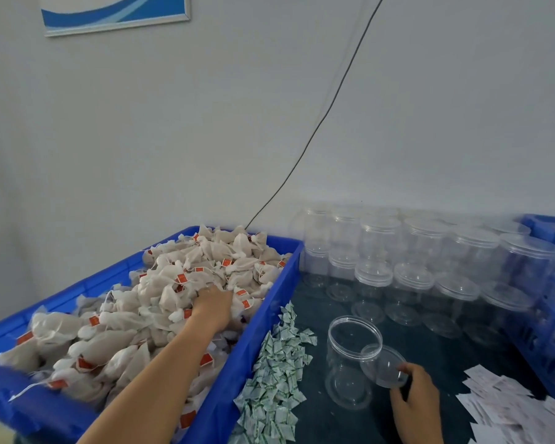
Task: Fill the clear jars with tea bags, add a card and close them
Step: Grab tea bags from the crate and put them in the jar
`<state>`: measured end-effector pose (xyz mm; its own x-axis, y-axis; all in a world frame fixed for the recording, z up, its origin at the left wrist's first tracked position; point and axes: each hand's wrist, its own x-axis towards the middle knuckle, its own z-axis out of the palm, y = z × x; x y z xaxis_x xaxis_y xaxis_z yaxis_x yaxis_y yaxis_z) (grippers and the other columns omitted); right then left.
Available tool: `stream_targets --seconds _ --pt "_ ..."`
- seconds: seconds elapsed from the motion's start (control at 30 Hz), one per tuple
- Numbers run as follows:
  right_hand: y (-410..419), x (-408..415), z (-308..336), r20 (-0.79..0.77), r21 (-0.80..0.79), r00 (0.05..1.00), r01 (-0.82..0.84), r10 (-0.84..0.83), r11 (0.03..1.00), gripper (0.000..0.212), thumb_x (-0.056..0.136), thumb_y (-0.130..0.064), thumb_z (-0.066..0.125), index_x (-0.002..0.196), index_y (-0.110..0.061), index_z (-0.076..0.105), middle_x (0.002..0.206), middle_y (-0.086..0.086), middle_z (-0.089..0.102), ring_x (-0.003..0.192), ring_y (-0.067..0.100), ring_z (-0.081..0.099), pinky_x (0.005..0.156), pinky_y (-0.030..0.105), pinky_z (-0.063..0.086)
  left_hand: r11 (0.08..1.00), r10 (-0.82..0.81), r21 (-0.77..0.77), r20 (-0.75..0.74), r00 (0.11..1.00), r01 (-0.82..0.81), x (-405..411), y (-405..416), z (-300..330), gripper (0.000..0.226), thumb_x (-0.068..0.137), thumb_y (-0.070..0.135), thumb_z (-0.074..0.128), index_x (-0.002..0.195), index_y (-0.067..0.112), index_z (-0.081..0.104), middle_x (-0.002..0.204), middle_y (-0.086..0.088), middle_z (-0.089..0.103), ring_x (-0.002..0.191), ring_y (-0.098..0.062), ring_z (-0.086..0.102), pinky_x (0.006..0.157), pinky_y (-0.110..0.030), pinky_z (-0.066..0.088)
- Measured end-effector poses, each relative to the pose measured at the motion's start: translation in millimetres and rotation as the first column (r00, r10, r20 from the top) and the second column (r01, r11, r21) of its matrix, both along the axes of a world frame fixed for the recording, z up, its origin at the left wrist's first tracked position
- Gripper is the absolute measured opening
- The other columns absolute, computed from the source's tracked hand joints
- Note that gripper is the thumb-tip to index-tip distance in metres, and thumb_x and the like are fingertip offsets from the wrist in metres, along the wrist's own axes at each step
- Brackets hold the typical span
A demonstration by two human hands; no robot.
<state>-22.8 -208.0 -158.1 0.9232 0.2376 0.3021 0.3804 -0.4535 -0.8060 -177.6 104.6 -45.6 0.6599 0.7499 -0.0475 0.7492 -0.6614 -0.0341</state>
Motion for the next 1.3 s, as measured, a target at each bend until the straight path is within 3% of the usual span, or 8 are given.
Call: stream_targets --seconds 0.1,0.23,0.37,0.53,0.63,0.87,1.1,1.3 --pt "1 2 0 0.004 0.005 1.000 0.007 -0.007 1.000 0.033 0.070 0.018 0.066 0.099 0.002 0.062 0.104 0.027 0.061 0.103 0.042 0.056 0.091 0.046 0.041 0.991 0.058 -0.134 0.353 0.934 -0.011 -5 7 5 0.059 0.081 0.041 0.067 0.128 0.008 0.052 0.115 -0.008 0.060 0.103 -0.023 0.058 0.086 -0.034 0.052" --pt "1 3 -1 -0.006 -0.003 1.000 -0.001 0.001 1.000 0.035 0.071 0.016 0.067 0.101 0.000 0.061 0.107 0.026 0.060 0.106 0.042 0.055 0.093 0.046 0.041 0.920 0.357 -0.388 0.762 0.540 -0.061 -5 8 31 0.057 0.086 0.034 0.067 0.129 0.000 0.051 0.074 0.004 0.051 0.063 -0.011 0.048 0.049 -0.024 0.035" --pt "0 3 0 -0.012 0.018 1.000 -0.002 0.002 1.000 0.035 0.071 0.016 0.066 0.100 -0.001 0.061 0.107 0.026 0.061 0.105 0.042 0.055 0.093 0.046 0.041 0.859 0.472 -0.508 0.830 0.297 0.056 5 0 60 0.046 0.084 0.036 0.064 0.113 0.001 0.058 0.069 -0.001 0.055 0.065 -0.019 0.053 0.052 -0.027 0.039" --pt "-2 -2 -2 -0.008 0.063 1.000 -0.013 0.013 0.998 0.034 0.074 0.017 0.064 0.101 -0.003 0.061 0.107 0.022 0.060 0.104 0.040 0.054 0.092 0.047 0.043 0.837 0.517 -0.532 0.845 0.134 0.128 18 -15 92 0.026 0.086 0.037 0.063 0.081 0.014 0.054 0.067 0.001 0.052 0.059 -0.013 0.048 0.047 -0.024 0.033" --pt "-3 -1 -2 0.000 0.079 1.000 -0.010 0.010 0.997 0.034 0.074 0.018 0.062 0.102 -0.001 0.061 0.107 0.023 0.060 0.104 0.040 0.053 0.092 0.046 0.042 0.866 0.463 -0.481 0.875 0.142 0.136 17 -14 102 0.024 0.084 0.034 0.064 0.078 0.012 0.056 0.070 -0.001 0.054 0.067 -0.019 0.052 0.054 -0.029 0.040" --pt "-3 -1 -5 -0.001 0.101 1.000 -0.028 0.028 0.995 0.031 0.077 0.014 0.062 0.103 -0.003 0.060 0.108 0.017 0.059 0.105 0.036 0.051 0.090 0.042 0.041 0.966 0.241 -0.259 0.894 0.378 -0.003 -2 -7 110 0.030 0.084 0.033 0.066 0.072 0.010 0.053 0.066 -0.003 0.053 0.065 -0.023 0.050 0.062 -0.033 0.041" --pt "-5 -1 -5 0.009 0.119 0.999 -0.038 0.038 0.992 0.029 0.079 0.013 0.062 0.103 -0.004 0.060 0.106 0.016 0.059 0.102 0.034 0.052 0.090 0.043 0.042 0.950 0.300 -0.287 0.718 0.628 -0.126 -16 6 93 0.032 0.084 0.036 0.063 0.077 0.006 0.055 0.071 -0.007 0.057 0.069 -0.024 0.052 0.059 -0.033 0.039" --pt "-5 -1 -4 0.003 0.125 0.999 -0.040 0.040 0.991 0.029 0.080 0.012 0.061 0.103 -0.005 0.060 0.106 0.015 0.059 0.103 0.033 0.052 0.091 0.043 0.042 0.911 0.398 -0.403 0.797 0.454 -0.091 -21 16 92 0.035 0.086 0.039 0.060 0.091 0.005 0.054 0.071 -0.006 0.055 0.070 -0.025 0.053 0.065 -0.034 0.043"
